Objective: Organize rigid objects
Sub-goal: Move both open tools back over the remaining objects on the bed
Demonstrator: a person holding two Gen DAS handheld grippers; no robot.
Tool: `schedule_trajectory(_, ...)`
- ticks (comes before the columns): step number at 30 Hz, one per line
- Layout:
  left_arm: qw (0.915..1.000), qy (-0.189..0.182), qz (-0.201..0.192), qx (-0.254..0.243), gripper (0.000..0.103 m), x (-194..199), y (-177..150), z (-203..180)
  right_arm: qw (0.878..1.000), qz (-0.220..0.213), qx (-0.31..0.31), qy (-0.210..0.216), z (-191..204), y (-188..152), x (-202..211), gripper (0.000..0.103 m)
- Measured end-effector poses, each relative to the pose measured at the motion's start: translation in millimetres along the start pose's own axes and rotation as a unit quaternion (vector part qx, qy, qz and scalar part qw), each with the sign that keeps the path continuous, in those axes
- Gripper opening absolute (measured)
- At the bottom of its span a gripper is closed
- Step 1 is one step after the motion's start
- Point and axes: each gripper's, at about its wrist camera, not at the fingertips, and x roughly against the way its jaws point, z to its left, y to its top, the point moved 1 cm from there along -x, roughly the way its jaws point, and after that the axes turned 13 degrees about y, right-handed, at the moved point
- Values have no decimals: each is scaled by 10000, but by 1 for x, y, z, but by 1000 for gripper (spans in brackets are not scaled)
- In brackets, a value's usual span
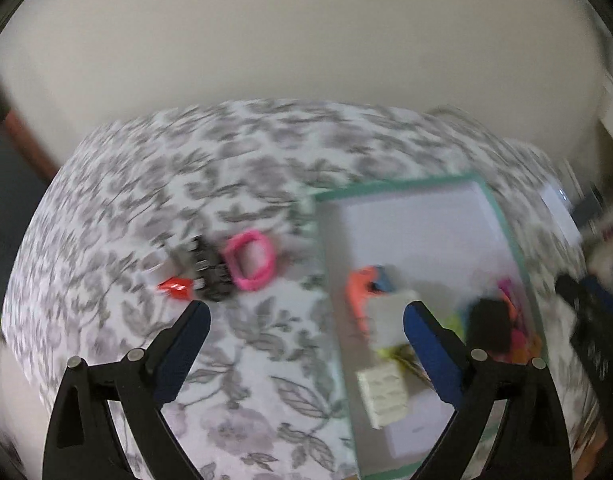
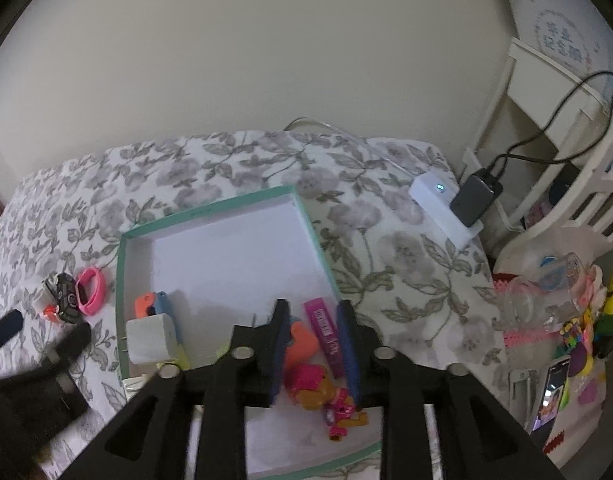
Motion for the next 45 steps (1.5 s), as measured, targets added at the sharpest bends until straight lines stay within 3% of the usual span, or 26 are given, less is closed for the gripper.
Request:
schedule_trajectory(1, 9998, 25, 55, 171, 97, -3, 2, 9, 10000, 6, 17, 15, 3, 0, -1, 52)
schedule_trajectory(2, 9993, 57, 102, 351, 97, -7, 5, 20, 10000, 5, 37, 30, 6, 0, -2, 55)
schedule_trajectory(5, 9967, 187, 189, 763, 97, -13, 9, 44, 9999, -1, 93, 79, 16, 1, -3, 57)
schedule_trajectory(9, 9925, 271, 294, 1157, 97, -21, 13, 73, 9998, 27, 136, 164, 31, 1, -7, 68)
schedule_trajectory(13, 9903, 314, 439, 1280, 97, -35, 16, 93, 9983, 79, 26, 580, 45, 2, -14, 75)
schedule_trajectory(20, 9801, 411, 611, 1844, 98, -52, 20, 157, 9953, 98, 76, 960, 84, 1, -26, 83)
schedule_trajectory(28, 9673, 549, 730, 2365, 98, -76, 15, 223, 9902, 142, 255, 1368, 135, -1, -44, 84)
schedule_trajectory(35, 9678, 284, 896, 2337, 98, -104, 9, 234, 9868, 155, 351, 1571, 166, -3, -59, 84)
schedule_trajectory(45, 9649, -369, 1168, 2324, 98, -146, 10, 218, 9841, 215, 720, 1611, 205, -9, -87, 83)
